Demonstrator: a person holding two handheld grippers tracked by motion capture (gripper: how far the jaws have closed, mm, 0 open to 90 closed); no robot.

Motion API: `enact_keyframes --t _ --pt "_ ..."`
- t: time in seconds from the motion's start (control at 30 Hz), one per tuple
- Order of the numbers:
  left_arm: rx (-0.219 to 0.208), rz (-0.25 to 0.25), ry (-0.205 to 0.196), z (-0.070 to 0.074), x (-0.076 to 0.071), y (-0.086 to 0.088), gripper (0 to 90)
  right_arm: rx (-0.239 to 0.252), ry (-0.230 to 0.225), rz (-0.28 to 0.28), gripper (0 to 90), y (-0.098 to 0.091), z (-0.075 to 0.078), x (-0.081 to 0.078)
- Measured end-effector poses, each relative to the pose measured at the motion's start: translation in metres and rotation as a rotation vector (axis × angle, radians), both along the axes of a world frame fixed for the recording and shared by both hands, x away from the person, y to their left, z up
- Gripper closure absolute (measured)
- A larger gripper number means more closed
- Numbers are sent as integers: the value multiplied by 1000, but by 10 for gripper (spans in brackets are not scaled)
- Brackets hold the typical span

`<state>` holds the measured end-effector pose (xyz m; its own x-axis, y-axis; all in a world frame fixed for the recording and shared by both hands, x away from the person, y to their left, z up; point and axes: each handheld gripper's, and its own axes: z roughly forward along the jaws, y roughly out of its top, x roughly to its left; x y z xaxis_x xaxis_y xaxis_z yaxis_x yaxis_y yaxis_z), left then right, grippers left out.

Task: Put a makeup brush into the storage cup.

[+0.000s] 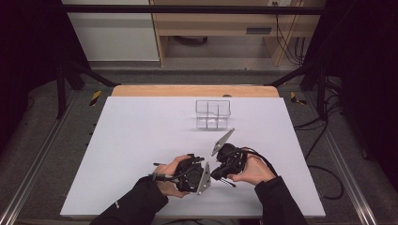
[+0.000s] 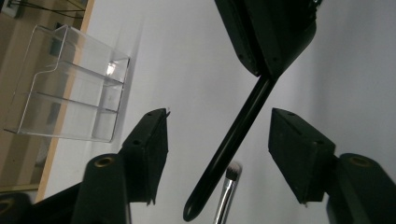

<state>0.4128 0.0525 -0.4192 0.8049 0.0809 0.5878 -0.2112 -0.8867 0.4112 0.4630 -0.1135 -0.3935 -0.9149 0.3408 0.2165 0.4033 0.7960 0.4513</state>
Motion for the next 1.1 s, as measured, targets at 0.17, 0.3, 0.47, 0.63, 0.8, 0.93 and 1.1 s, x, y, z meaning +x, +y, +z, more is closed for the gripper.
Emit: enact_keyframes --t 0.17,0.3,0.47,0.63,0.8,0.93,1.1 --pt "23 -14 -7 -1 -1 0 482 7 -2 3 840 1 2 1" --pt "47 -32 -27 -3 -3 -1 555 5 8 2 840 2 3 0" --pt "87 -63 -54 -5 -5 -4 653 8 18 2 840 3 2 -1" --pt "109 -85 -70 -3 -7 -5 738 3 20 12 841 2 3 -2" --pt "141 -111 -74 -5 -8 -6 779 5 22 19 841 2 3 -2" --pt "162 -125 -82 -7 -9 -7 798 -1 20 27 840 2 3 -2" --pt "179 -140 -77 -8 -11 -8 824 7 10 32 836 1 4 -2"
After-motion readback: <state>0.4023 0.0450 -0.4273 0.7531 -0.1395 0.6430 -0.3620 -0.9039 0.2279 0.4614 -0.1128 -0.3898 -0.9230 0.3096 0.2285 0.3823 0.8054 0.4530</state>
